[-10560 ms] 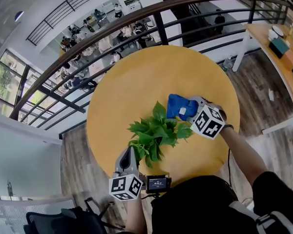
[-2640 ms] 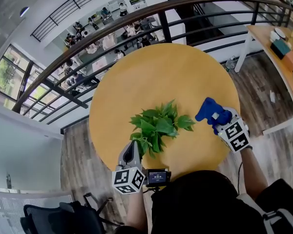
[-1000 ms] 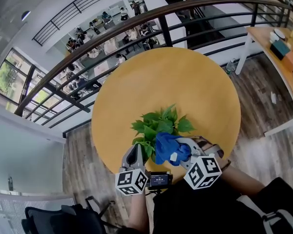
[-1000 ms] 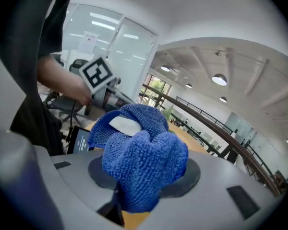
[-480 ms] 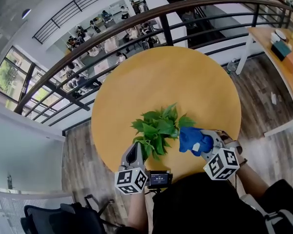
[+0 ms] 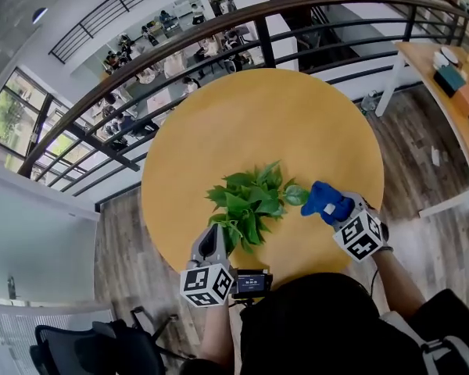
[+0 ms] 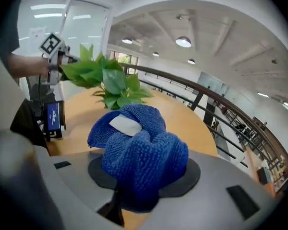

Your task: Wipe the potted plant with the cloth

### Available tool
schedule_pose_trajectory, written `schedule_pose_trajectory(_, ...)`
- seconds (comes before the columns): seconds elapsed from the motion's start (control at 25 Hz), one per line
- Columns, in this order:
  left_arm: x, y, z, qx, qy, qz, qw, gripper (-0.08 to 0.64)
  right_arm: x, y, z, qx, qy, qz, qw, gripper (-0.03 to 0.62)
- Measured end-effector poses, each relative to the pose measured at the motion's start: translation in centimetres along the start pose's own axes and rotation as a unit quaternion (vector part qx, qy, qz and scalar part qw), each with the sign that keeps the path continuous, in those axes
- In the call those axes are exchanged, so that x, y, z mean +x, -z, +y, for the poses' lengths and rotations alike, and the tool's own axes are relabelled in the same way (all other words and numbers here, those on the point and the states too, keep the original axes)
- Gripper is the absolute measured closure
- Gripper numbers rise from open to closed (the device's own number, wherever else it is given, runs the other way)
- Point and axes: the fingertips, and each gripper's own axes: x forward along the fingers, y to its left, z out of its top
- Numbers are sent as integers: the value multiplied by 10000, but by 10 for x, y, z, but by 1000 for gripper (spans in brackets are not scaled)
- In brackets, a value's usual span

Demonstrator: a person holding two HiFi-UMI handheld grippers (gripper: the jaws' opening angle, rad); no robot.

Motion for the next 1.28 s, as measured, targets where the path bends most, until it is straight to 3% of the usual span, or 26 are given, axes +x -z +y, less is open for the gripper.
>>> schedule_pose_trajectory(0.12,0,0,1,-9,-4,11,10000,560,7,31,-8,102,123,473,9988,419)
schedule_pose_trajectory(0.2,0,0,2,-8,-2,24,10000,560,-1,30,-21,258,257,377,9986,419)
schedule_pose_trajectory(0.36,0,0,1,-10,18,11,10000,560,-39,-34,-47,606,311,-943,9932,419)
schedule_pose_trajectory(0.48,0,1,0,-30,9,3,10000,560,-63,-87,-44,1046,-267,-2026,9733,419)
schedule_pose_trajectory(0.6,-1,1,1,-41,6,-3,10000,560,-60,-107,-32,1337,-673,-2370,9599,419)
schedule_pose_trajectory(0.68,-1,1,1,-47,-1,-4,10000,560,-45,-104,-21,1413,-801,-2167,9626,419)
schedule_pose_trajectory(0.84,-1,2,1,-53,0,-6,10000,560,-5,-67,-6,1302,-632,-1225,9819,419)
schedule_pose_trajectory(1.12,0,1,0,-53,23,22,10000,560,11,4,-24,1518,-176,-314,9878,419)
schedule_pose_trajectory(1.28,1,3,1,-58,36,28,10000,560,11,31,-38,1140,300,133,9929,419)
